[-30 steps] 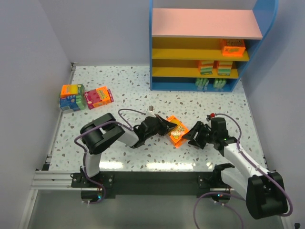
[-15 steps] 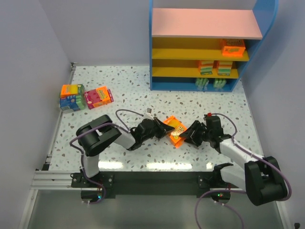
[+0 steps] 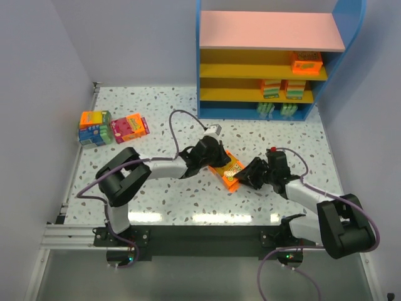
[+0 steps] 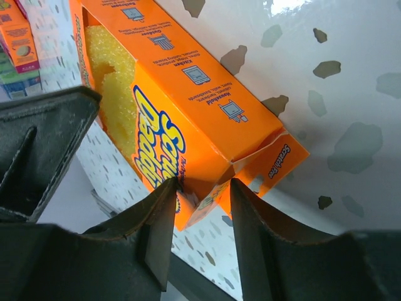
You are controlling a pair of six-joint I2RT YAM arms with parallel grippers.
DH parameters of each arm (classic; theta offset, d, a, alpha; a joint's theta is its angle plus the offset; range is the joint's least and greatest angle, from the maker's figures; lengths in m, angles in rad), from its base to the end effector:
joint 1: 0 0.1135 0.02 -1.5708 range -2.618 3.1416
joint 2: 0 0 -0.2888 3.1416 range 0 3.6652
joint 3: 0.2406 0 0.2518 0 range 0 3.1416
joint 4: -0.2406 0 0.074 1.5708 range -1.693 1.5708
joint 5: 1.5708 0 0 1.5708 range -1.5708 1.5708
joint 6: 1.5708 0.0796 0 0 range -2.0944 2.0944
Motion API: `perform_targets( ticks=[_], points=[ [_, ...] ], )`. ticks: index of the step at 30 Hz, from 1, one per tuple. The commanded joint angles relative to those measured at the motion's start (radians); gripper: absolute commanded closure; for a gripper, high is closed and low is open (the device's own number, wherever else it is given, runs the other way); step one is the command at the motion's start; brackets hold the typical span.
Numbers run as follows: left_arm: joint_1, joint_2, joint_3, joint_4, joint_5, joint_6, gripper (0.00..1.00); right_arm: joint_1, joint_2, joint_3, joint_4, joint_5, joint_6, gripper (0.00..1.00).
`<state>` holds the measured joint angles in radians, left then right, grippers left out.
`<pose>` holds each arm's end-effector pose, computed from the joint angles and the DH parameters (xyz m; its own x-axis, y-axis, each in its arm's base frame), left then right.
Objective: Place and organize the cleaning sponges onto the shelf
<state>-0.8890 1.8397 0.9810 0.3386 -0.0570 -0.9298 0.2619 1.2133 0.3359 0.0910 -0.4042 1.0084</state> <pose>0.2777 -0.3350 0.1697 -0.7836 -0.3043 -0.5416 0.1939 0.7085 -0.6786 0.2096 0.0886 0.1301 -0.7929 0.5927 -0.1412 0.3084 0.5902 0.7460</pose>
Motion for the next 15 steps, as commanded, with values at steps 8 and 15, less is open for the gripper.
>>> perform_targets(
  ticks=[8,15],
  points=[
    [0.004,0.113,0.041,-0.152,0.104,0.338,1.00,0.007,0.032,-0.011,0.036,0.097,0.015,0.67],
    [-0.018,0.061,-0.037,-0.112,0.126,0.313,1.00,0.007,0.032,-0.005,0.023,0.102,0.015,1.00]
  ],
)
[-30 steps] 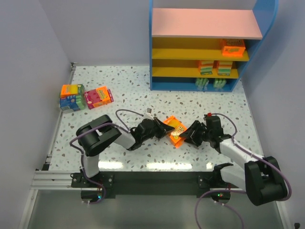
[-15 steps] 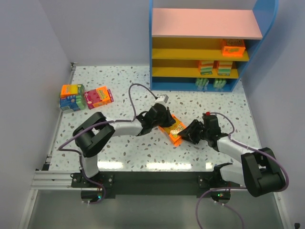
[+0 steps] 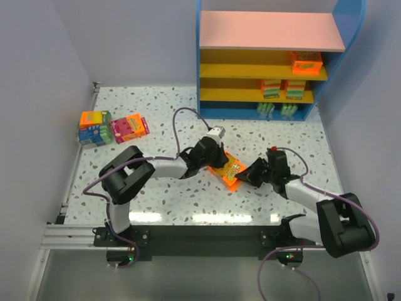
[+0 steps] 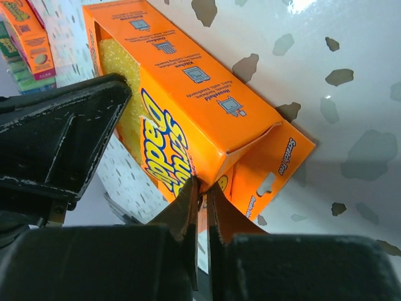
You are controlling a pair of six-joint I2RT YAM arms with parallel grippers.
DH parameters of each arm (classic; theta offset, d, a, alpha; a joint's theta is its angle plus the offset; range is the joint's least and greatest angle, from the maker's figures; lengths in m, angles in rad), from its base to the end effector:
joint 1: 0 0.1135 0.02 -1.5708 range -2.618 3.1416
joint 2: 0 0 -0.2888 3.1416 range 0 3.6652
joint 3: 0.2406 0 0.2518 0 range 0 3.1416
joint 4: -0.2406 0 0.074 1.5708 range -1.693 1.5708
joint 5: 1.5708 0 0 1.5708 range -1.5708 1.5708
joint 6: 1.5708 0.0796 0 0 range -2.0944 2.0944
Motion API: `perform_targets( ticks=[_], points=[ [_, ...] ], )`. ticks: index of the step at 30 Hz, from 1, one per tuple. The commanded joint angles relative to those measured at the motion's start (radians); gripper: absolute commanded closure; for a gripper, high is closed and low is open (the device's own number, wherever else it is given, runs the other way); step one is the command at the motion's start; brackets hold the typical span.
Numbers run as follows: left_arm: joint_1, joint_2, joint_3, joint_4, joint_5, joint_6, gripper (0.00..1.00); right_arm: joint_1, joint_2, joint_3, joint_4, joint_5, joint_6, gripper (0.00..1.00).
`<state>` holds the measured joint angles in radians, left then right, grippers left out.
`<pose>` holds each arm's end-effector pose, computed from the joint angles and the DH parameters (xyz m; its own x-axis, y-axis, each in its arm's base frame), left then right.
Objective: Place and organize the cleaning sponges onto the shelf
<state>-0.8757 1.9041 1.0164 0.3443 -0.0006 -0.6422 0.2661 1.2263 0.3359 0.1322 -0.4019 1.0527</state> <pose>0.2862 -0.3432 0.1552 -0.7250 -0.0659 -0.6856 0.4164 0.7510 -0.5124 0.2136 0.0905 0.1317 -0.7768 0.6170 -0.1259 0.3208 0.5598 0.7640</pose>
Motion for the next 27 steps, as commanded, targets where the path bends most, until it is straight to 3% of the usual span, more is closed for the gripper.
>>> perform_targets(
  ticks=[1,7,11,17,22,27],
  points=[
    [-0.031,-0.019,-0.076,-0.123,0.057,0.023,1.00,0.001,0.007,-0.003,-0.028,0.101,-0.030,1.00],
    [-0.002,-0.212,-0.053,-0.280,-0.123,0.016,1.00,-0.002,-0.154,0.021,-0.164,0.109,-0.033,1.00],
    [0.082,-0.402,-0.022,-0.431,-0.208,0.015,1.00,-0.010,-0.281,0.078,-0.275,0.106,-0.042,1.00],
    [0.168,-0.669,-0.016,-0.536,-0.334,0.056,1.00,-0.060,-0.405,0.208,-0.398,0.089,-0.057,1.00],
    [0.175,-0.819,-0.042,-0.599,-0.397,0.073,1.00,-0.181,-0.416,0.351,-0.402,0.067,-0.031,1.00],
    [0.175,-0.875,-0.099,-0.636,-0.392,0.052,1.00,-0.208,-0.302,0.555,-0.364,0.222,0.019,1.00]
  ],
)
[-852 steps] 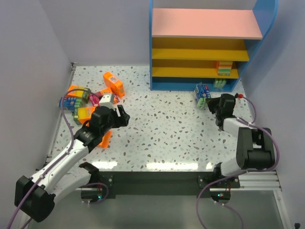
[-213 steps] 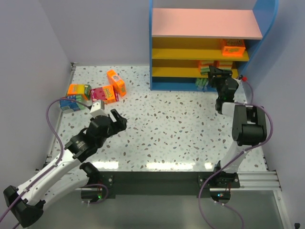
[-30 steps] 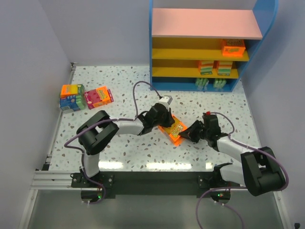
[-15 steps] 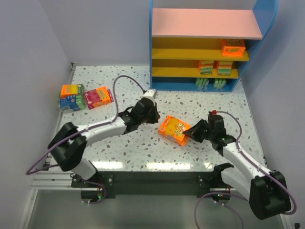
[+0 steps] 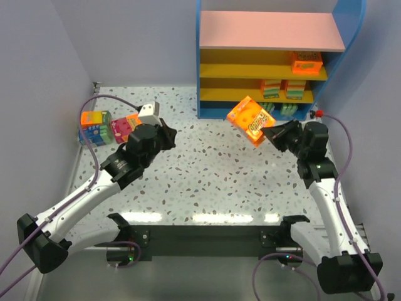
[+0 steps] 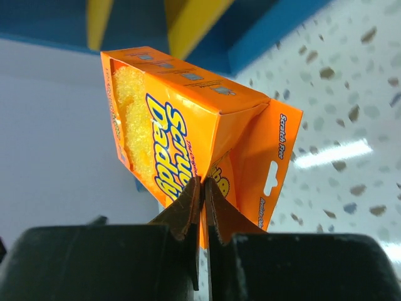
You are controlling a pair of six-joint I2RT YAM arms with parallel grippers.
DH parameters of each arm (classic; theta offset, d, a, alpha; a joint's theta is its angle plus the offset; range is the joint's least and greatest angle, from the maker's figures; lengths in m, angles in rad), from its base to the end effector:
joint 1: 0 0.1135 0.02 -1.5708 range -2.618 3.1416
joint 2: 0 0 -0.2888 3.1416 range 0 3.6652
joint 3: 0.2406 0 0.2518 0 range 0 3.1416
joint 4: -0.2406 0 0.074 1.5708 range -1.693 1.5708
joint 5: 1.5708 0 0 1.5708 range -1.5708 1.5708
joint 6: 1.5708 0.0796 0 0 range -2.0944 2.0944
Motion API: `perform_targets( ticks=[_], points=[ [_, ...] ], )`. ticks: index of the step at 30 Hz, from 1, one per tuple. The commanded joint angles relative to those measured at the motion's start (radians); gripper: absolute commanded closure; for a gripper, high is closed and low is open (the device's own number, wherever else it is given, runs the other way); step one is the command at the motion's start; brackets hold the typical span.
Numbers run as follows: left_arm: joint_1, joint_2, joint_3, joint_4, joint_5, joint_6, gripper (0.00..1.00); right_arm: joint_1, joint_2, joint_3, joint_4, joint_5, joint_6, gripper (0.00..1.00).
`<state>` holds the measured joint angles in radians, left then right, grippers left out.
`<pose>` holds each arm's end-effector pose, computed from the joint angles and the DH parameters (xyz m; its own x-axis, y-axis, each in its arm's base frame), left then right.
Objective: Place and organize the cleaning sponges onto the shelf
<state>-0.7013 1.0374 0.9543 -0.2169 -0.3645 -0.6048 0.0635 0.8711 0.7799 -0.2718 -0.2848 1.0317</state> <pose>0.2197 -0.1484 0.3578 -0.3805 -0.3740 -0.8458 0.1535 0.8764 -0.4565 0.2217 0.0365 0.3185 -0.4591 0.7961 -0.3943 0.1383 0.5025 0.8535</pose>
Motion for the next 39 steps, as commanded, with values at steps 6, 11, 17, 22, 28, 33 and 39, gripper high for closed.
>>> perform_targets(
  ticks=[6,11,17,22,28,33,39],
  points=[
    [0.000,-0.063,-0.107,-0.125,-0.007,-0.016,1.00,-0.007,0.259,0.274,0.137,0.217,0.129,1.00],
    [0.002,-0.125,-0.132,-0.167,-0.020,-0.026,1.00,-0.008,0.382,0.390,0.173,0.300,0.183,1.00],
    [0.002,-0.168,-0.143,-0.208,-0.016,-0.036,1.00,-0.037,0.492,0.462,0.269,0.286,0.211,1.00],
    [0.000,-0.183,-0.180,-0.211,0.009,-0.055,1.00,-0.045,0.577,0.570,0.237,0.286,0.249,1.00],
    [0.002,-0.191,-0.181,-0.226,0.024,-0.061,1.00,-0.044,0.693,0.666,0.267,0.295,0.346,1.00],
    [0.002,-0.207,-0.173,-0.249,0.015,-0.062,1.00,-0.042,0.766,0.729,0.229,0.346,0.425,1.00],
    [0.000,-0.214,-0.158,-0.269,0.006,-0.062,1.00,-0.024,0.798,0.763,0.209,0.449,0.522,1.00]
  ],
)
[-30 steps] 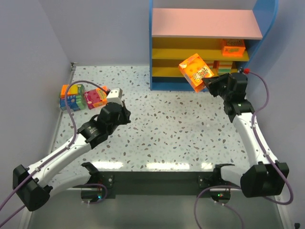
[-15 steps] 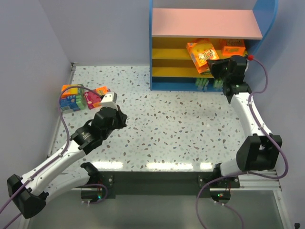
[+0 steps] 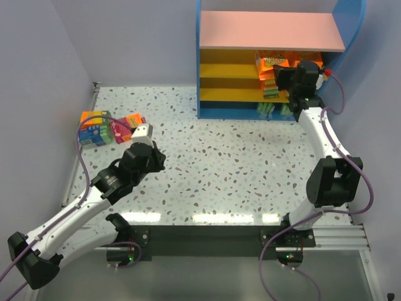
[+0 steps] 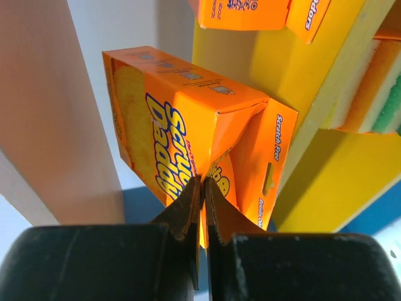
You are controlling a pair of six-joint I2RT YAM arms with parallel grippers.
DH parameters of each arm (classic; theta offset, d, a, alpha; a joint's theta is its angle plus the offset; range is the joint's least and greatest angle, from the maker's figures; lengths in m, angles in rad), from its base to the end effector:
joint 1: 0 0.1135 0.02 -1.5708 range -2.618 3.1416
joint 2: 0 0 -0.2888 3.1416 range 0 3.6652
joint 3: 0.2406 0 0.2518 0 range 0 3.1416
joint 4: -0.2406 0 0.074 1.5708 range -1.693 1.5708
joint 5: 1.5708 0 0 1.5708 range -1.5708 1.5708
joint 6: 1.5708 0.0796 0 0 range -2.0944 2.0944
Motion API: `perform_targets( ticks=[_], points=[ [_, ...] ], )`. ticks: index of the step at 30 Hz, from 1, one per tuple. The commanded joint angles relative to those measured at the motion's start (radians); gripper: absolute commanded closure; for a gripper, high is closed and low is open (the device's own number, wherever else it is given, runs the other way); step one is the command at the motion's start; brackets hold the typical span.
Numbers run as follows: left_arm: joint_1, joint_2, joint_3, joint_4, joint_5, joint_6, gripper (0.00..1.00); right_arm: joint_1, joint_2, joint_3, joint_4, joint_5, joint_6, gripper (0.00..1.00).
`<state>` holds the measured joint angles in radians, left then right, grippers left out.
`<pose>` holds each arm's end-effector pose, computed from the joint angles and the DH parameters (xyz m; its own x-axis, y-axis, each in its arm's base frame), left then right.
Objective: Place and organize the cleaning sponges onto the shelf
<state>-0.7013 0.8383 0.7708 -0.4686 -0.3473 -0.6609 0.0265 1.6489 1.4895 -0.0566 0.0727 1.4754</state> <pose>0.1725 -0.1102 0.2956 -0.5433 -0.2967 -0.7854 0.0629 0.9185 -0.3905 0.4433 0.0060 0.3890 0.0239 0.9938 -0.1085 0.2175 0.1008 0.9708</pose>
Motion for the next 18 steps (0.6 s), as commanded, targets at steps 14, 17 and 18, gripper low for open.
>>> perform_targets(
  ticks=[14,17,18],
  points=[
    [0.000,-0.027,0.033,-0.044,-0.025,-0.014,1.00,0.049,0.043,0.137,-0.236,0.254,0.158,1.00],
    [0.000,-0.024,0.035,-0.044,-0.025,-0.017,1.00,0.055,0.026,0.126,-0.232,0.291,0.158,1.00],
    [0.000,-0.022,0.033,-0.042,-0.025,-0.019,1.00,0.056,0.022,0.124,-0.229,0.297,0.155,1.00]
  ],
)
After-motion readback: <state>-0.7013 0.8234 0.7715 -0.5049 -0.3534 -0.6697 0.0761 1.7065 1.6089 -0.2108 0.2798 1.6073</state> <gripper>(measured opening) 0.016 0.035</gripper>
